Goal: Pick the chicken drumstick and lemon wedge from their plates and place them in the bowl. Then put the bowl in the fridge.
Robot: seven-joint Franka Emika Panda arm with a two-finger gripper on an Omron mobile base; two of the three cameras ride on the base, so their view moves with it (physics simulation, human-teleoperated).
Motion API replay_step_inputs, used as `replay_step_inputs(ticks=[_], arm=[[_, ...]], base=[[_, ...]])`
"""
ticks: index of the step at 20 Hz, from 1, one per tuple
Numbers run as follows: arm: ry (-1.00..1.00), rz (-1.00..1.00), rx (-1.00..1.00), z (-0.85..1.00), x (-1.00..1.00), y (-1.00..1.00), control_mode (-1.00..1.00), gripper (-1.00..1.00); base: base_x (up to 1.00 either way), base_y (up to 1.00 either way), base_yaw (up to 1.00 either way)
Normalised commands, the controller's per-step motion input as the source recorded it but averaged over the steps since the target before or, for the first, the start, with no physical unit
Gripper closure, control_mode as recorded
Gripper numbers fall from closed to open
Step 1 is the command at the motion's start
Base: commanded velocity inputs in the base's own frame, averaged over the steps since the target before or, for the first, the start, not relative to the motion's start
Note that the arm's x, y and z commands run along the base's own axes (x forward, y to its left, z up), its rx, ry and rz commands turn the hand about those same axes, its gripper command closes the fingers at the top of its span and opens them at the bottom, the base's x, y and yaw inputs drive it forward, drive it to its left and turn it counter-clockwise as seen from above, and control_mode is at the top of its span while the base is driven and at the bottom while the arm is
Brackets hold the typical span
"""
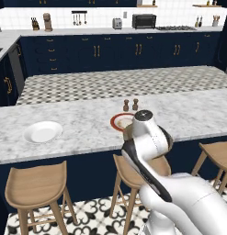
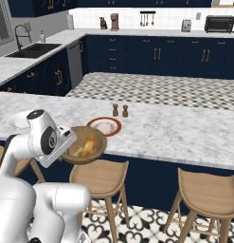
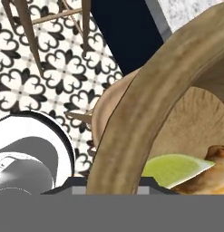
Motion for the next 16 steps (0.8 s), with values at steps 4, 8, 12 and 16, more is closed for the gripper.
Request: replay_step_inputs(ticks=[4, 8, 12, 16], arm=[[0.0, 0.0, 0.0, 0.0, 0.0, 0.0, 1.0, 1.0], [0.0, 0.0, 0.0, 0.0, 0.0, 0.0, 1.0, 1.0], [0.0, 0.0, 0.0, 0.0, 0.0, 0.0, 1.0, 1.0], [0.0, 0.0, 0.0, 0.0, 0.0, 0.0, 1.0, 1.0]], base=[[-1.0, 0.36, 0.0], [-0.65, -0.05, -0.21], [0.0, 0.0, -0.82], [0.0, 0.0, -0.9]])
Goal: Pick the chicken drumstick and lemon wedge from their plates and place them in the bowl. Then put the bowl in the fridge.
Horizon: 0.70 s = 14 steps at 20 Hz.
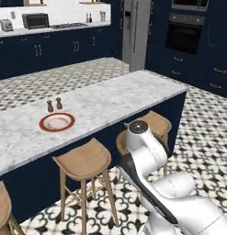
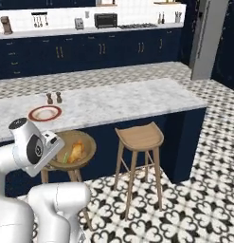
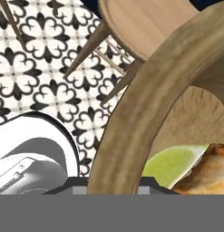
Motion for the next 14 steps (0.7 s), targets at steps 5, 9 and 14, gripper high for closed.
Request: replay_step_inputs(ticks=[5, 9, 14], arm=[[0.0, 0.0, 0.0, 0.0, 0.0, 0.0, 1.0, 1.0], [0.0, 0.0, 0.0, 0.0, 0.0, 0.0, 1.0, 1.0], [0.0, 0.0, 0.0, 0.0, 0.0, 0.0, 1.0, 1.0]], base=[[0.0, -0.06, -0.88], [0.42, -0.42, -0.67], [1.0, -0.83, -0.22]])
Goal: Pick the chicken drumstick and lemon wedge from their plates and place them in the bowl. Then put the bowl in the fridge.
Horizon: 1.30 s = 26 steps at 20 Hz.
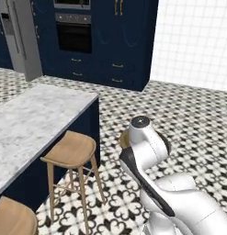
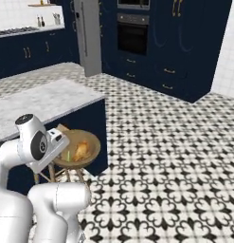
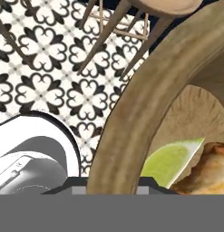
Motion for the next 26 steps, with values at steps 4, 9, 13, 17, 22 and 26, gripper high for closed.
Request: replay_step_inputs(ticks=[4, 9, 13, 17, 22, 26], arm=[[0.0, 0.0, 0.0, 0.0, 0.0, 0.0, 1.0, 1.0], [0.0, 0.0, 0.0, 0.0, 0.0, 0.0, 1.0, 1.0], [0.0, 0.0, 0.0, 0.0, 0.0, 0.0, 1.0, 1.0], [0.0, 0.0, 0.0, 0.0, 0.0, 0.0, 1.0, 1.0], [0.0, 0.0, 0.0, 0.0, 0.0, 0.0, 1.0, 1.0], [0.0, 0.0, 0.0, 0.0, 0.0, 0.0, 1.0, 1.0]], base=[[1.0, -1.0, 0.0], [1.0, -0.99, 0.0], [1.0, -0.56, 0.01], [1.0, -0.43, 0.03], [1.0, -0.21, 0.03], [1.0, -0.01, 0.08]])
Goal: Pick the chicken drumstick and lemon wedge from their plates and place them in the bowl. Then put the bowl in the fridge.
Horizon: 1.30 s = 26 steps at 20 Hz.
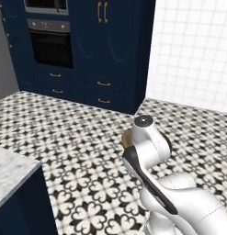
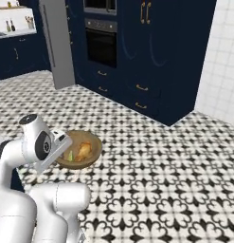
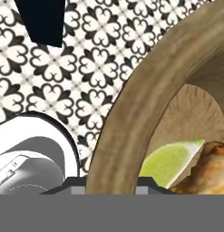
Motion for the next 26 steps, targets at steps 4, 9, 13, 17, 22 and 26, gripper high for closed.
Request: replay_step_inputs(ticks=[4, 9, 13, 17, 22, 26], arm=[[0.0, 0.0, 0.0, 0.0, 0.0, 0.0, 1.0, 1.0], [0.0, 0.0, 0.0, 0.0, 0.0, 0.0, 1.0, 1.0], [0.0, 0.0, 0.0, 0.0, 0.0, 0.0, 1.0, 1.0], [0.0, 0.0, 0.0, 0.0, 0.0, 0.0, 1.0, 1.0], [0.0, 0.0, 0.0, 0.0, 0.0, 0.0, 1.0, 1.0], [0.0, 0.0, 0.0, 0.0, 0.0, 0.0, 1.0, 1.0]], base=[[1.0, 0.0, 0.22], [1.0, 0.0, 0.44], [1.0, 0.0, 0.57], [1.0, -0.04, 0.59], [1.0, -0.17, 0.45], [1.0, -0.25, 0.4]])
